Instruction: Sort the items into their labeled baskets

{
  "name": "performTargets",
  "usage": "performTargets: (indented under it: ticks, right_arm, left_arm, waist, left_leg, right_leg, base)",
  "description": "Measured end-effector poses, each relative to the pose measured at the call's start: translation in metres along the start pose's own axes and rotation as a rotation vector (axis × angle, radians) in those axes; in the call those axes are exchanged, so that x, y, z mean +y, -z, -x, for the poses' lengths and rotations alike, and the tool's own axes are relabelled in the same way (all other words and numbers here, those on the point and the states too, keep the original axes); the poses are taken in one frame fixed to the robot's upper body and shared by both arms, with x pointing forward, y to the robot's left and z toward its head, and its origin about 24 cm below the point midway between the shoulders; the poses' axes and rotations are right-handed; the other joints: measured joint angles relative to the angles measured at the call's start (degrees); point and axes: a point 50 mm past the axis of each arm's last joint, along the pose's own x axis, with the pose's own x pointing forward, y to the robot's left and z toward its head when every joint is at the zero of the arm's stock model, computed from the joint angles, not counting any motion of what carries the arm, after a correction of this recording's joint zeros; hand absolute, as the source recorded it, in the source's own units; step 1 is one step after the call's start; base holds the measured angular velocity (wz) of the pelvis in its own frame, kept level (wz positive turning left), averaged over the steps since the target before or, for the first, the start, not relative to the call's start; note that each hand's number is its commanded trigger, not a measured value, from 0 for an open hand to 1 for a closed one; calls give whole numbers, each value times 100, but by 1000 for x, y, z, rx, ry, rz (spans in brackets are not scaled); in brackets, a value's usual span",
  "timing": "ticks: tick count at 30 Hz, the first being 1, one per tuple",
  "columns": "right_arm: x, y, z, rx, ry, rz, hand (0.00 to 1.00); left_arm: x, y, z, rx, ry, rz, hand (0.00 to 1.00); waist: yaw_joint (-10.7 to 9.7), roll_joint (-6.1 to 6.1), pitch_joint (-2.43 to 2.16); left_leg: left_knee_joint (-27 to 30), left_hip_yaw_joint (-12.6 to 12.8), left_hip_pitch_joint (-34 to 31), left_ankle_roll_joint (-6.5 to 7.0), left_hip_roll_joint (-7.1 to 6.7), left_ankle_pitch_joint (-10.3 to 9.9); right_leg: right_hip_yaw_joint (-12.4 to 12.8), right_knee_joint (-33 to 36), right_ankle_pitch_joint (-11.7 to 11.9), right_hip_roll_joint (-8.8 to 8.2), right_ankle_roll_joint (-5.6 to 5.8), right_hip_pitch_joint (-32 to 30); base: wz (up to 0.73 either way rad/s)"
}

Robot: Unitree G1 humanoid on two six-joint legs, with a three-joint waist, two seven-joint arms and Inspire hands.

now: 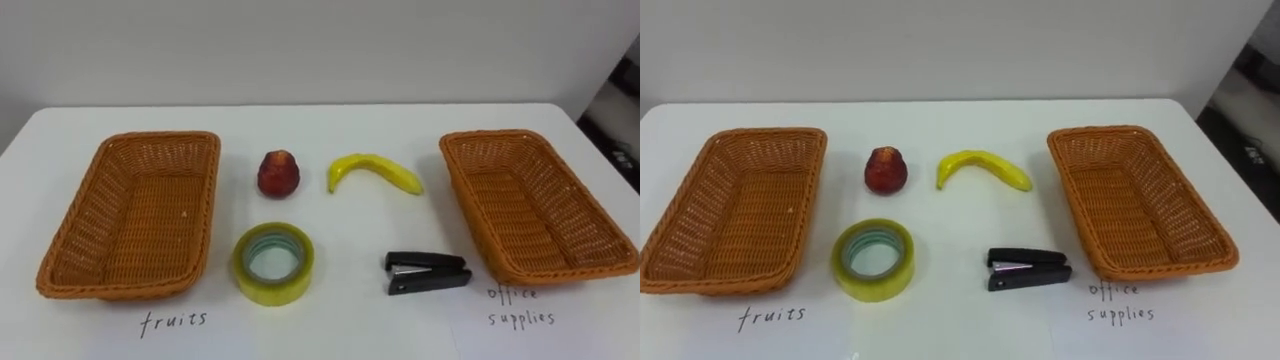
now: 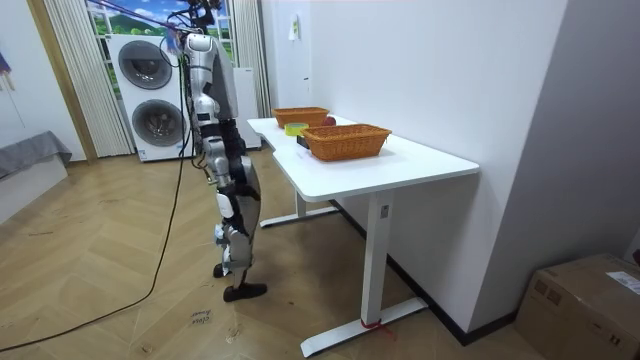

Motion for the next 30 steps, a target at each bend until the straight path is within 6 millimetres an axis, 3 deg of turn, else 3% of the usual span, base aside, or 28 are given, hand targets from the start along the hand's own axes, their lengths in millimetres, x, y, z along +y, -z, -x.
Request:
performTargets:
  ticks: [7, 12, 19, 30]
  right_arm:
    - [-2, -22, 2, -87, 98, -254, 0]
    - [6, -58, 9, -231, 146, -423, 0]
    - [12, -88, 21, -332, 197, -553, 0]
    - [18, -144, 64, -565, 274, -762, 0]
  left_arm:
    - [9, 2, 0, -17, -74, 85, 0]
    - [17, 7, 1, -20, -127, 104, 0]
    - [21, 1, 1, -60, -137, 109, 0]
    - [35, -14, 2, -161, -162, 123, 0]
  waist:
    - [-129, -14, -10]
    - [-245, -73, -31]
    - [-390, -110, -30]
    - [-409, -236, -15]
  left_leg:
    - [-36, 51, -24, 6, -4, -4]
    - [-37, 144, -75, 6, -7, -3]
    - [-37, 143, -119, 8, -11, -3]
    - [-59, 161, -192, 9, -32, -2]
  right_leg:
    - [95, 101, -34, 11, -1, -103]
    - [90, 189, -62, -2, -1, -214]
    - [44, 188, -70, -54, 10, -242]
    - [108, 386, -161, -26, 9, -453]
  base:
    - [-5]
    - [-7]
    - [1]
    - [-2]
